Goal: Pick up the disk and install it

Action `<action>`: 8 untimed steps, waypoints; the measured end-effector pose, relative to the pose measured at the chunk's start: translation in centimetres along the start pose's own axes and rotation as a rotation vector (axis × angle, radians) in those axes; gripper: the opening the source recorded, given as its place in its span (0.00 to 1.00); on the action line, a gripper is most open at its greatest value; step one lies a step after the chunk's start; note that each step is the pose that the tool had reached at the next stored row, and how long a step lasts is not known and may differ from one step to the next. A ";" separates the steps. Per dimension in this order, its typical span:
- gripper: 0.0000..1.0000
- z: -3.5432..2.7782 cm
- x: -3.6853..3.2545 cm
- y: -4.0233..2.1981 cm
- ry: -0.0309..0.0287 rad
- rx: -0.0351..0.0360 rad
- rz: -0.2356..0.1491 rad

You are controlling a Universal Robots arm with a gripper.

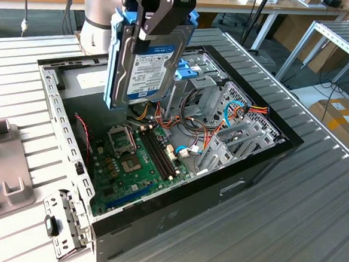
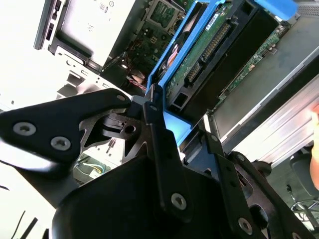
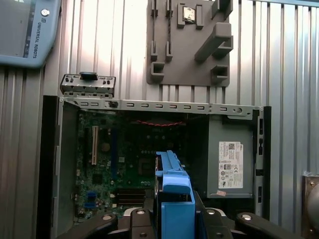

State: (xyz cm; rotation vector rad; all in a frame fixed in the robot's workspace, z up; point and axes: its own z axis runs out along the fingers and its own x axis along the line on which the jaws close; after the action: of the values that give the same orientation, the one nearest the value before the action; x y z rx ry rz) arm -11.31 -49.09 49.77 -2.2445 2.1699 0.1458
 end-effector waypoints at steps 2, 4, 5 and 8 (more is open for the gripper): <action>0.37 -0.01 0.10 0.00 0.0000 0.0000 0.000; 0.37 -0.01 0.20 0.00 0.0000 0.0000 0.000; 0.37 -0.02 0.27 0.01 0.0000 0.0000 0.000; 0.37 -0.03 0.43 0.01 0.0000 0.0000 0.000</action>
State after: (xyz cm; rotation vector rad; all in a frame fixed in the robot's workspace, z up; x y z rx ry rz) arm -11.30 -49.53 49.77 -2.2445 2.1699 0.1459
